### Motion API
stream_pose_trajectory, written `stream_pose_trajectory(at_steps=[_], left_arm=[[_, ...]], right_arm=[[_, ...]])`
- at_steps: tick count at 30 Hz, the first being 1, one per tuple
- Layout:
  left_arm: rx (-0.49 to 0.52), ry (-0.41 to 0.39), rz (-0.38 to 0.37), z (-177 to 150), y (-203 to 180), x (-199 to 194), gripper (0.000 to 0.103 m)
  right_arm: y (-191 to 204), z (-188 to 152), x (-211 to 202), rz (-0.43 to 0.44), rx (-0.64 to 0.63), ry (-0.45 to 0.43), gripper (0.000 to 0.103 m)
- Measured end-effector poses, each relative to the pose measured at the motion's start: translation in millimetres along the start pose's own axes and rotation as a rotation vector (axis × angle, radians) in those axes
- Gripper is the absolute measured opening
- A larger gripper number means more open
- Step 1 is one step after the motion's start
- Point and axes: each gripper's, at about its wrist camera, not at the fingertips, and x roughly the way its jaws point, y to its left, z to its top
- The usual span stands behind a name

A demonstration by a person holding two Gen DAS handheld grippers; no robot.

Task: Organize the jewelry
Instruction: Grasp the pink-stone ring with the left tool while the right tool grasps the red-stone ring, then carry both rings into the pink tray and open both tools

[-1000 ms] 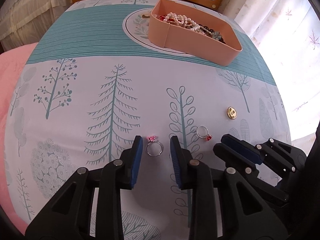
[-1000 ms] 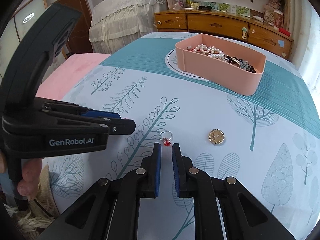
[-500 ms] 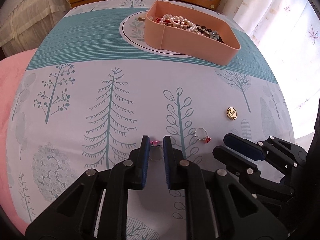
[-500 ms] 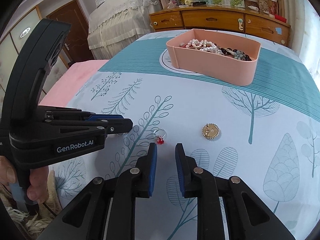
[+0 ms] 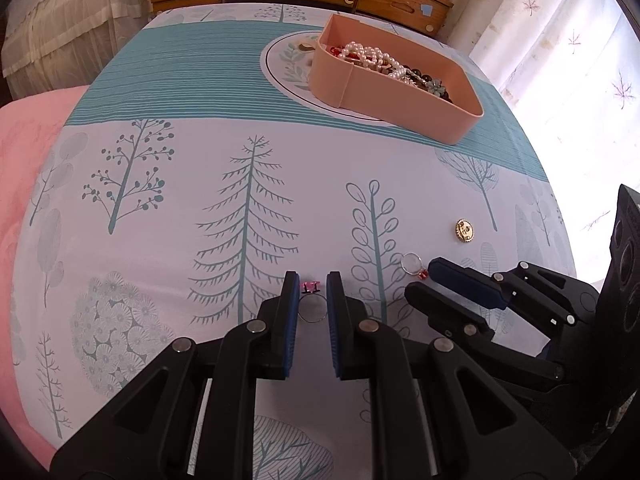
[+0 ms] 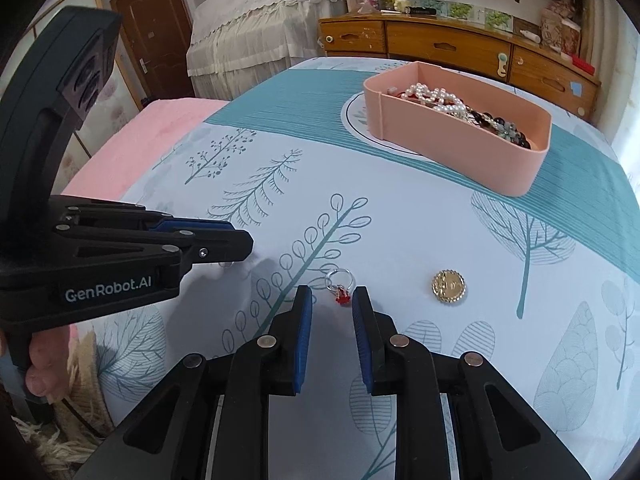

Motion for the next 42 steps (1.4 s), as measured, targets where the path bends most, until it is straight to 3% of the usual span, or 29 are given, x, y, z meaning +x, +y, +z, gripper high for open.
stream_pose_trajectory(at_steps=[4,5,6,13,18,25,29,36,42], left_arm=[[-0.013,0.001,-0.007,0,4,-1,0.011],[-0.017,0.000,-0.007,0,5,-1,0.011],[-0.020,-0.001,-0.008,0,5,-2,0.011],[-0.008,-0.034,-0.018,4,3,-16,0.011],[0.033,-0.076,-0.041,22,-8,-32,0.011],[0.055,-0.132,-0.127,90,-29,-48,0.011],[0.072,-0.151,-0.154,142,-48,-42,0.011],[0.028,-0.135,-0.147,227,-58,-9,0.011],[0.016,-0.078,-0.098,253,-61,30,0.011]], right_arm=[[6,3,4,-0.037,-0.044,0.006,0.020],[9,4,5,-0.051,-0.059,0.007,0.017],[10,4,6,-0.055,-0.068,0.007,0.007],[8,3,-5,-0.041,-0.047,-0.011,0.007],[0,18,-33,-0.070,-0.008,-0.076,0.007],[-37,67,-77,-0.127,0.074,-0.197,0.007],[-75,104,-80,-0.135,0.183,-0.207,0.007],[-155,160,-53,-0.058,0.413,-0.169,0.007],[-200,174,-10,0.050,0.549,-0.109,0.008]])
